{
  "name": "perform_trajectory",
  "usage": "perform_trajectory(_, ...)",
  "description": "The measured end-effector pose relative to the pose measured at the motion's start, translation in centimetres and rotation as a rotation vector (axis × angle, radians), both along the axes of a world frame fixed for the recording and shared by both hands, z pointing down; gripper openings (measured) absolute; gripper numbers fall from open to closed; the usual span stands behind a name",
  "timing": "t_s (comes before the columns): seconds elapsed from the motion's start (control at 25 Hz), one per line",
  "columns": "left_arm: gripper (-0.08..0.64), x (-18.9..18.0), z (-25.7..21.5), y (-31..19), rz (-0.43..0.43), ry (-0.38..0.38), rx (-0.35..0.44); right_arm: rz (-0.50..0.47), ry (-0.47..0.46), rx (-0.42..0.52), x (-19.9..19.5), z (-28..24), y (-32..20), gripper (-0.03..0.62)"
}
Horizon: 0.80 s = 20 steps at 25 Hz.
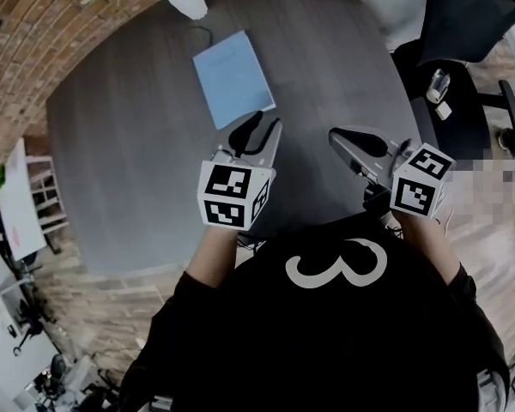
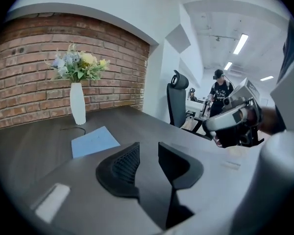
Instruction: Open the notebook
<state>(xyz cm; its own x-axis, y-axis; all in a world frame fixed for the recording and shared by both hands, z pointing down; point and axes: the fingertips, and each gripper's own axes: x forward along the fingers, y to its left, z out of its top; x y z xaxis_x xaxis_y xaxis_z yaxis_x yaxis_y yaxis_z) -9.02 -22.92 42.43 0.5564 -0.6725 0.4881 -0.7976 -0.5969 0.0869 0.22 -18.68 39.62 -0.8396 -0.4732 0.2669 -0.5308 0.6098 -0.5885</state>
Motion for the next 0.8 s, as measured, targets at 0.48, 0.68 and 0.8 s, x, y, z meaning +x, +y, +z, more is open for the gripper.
perform_trajectory(0.48,0.206,0.4,5.6,-3.3,-0.042,-0.267,0.019,0.061,-0.011,-0.085,3.3,3.1,-0.3,0.002)
perform_trajectory(0.68,0.229,0.0,7.5,-3.9,-0.091,-0.332,-0.003,0.033,-0.017,-0.119,3.9,4.5,-0.6,0.002)
perform_trajectory(0.8,0.229,-0.3,8.1,-4.4,-0.117,-0.376,0.014,0.014,-0.02,-0.129,4.2,5.1,-0.8,0.002)
